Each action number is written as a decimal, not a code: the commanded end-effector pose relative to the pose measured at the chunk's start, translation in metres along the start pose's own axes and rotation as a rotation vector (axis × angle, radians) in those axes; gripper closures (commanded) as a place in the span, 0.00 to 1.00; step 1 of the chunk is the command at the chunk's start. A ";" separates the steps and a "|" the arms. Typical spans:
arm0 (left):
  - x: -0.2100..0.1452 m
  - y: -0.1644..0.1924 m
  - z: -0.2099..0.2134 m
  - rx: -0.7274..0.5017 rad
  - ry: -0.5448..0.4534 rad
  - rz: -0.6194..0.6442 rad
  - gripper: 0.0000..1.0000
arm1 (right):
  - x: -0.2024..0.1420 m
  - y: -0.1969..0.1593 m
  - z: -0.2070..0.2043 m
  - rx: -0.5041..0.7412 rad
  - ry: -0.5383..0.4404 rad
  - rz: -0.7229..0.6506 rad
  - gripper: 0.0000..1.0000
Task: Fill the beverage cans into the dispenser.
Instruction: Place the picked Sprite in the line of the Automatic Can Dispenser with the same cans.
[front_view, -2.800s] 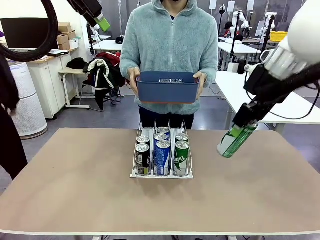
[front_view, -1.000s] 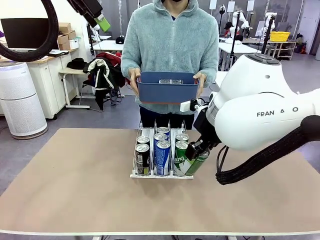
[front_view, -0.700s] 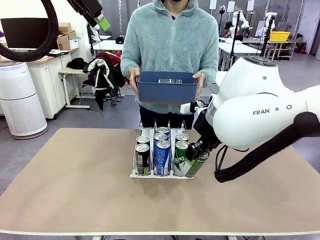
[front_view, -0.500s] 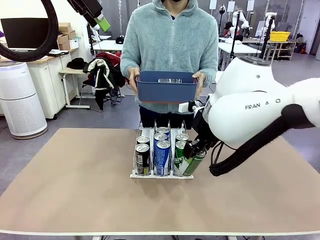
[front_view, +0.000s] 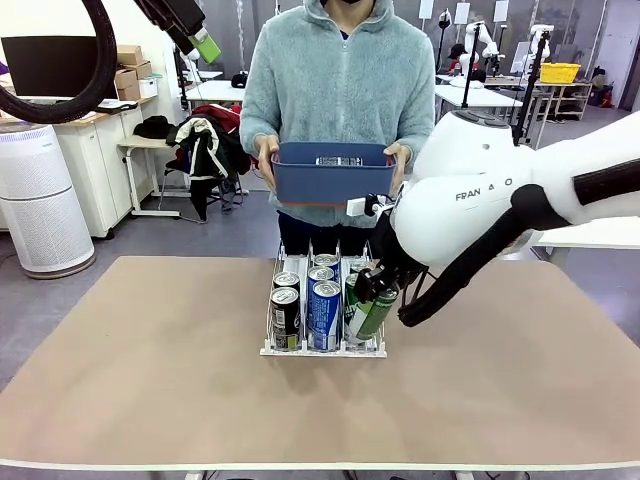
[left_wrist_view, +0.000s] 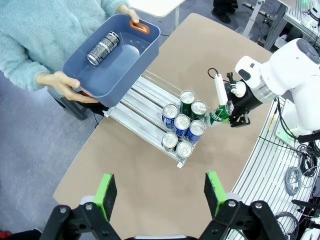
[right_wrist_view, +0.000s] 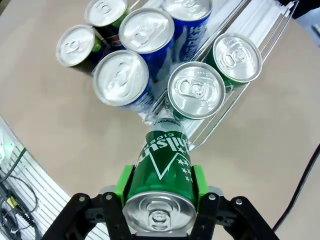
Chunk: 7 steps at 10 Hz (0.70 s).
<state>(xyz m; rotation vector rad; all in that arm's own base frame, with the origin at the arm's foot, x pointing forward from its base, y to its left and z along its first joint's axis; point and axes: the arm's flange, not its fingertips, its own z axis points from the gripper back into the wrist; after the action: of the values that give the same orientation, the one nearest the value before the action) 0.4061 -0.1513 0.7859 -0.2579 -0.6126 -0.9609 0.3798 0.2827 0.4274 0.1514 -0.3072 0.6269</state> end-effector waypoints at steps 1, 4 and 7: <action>-0.002 0.001 0.000 -0.006 -0.004 0.001 0.06 | 0.027 -0.012 -0.013 -0.073 -0.071 -0.016 0.42; -0.002 0.001 0.000 -0.006 -0.004 0.001 0.06 | 0.045 -0.024 -0.024 -0.033 -0.020 0.003 0.42; -0.002 0.001 0.000 -0.006 -0.004 0.001 0.06 | 0.054 -0.029 -0.045 0.024 0.107 0.019 0.42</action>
<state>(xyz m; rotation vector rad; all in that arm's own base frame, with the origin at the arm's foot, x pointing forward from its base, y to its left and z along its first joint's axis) 0.4061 -0.1514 0.7859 -0.2578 -0.6125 -0.9610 0.4349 0.2962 0.3954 0.1281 -0.1986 0.6398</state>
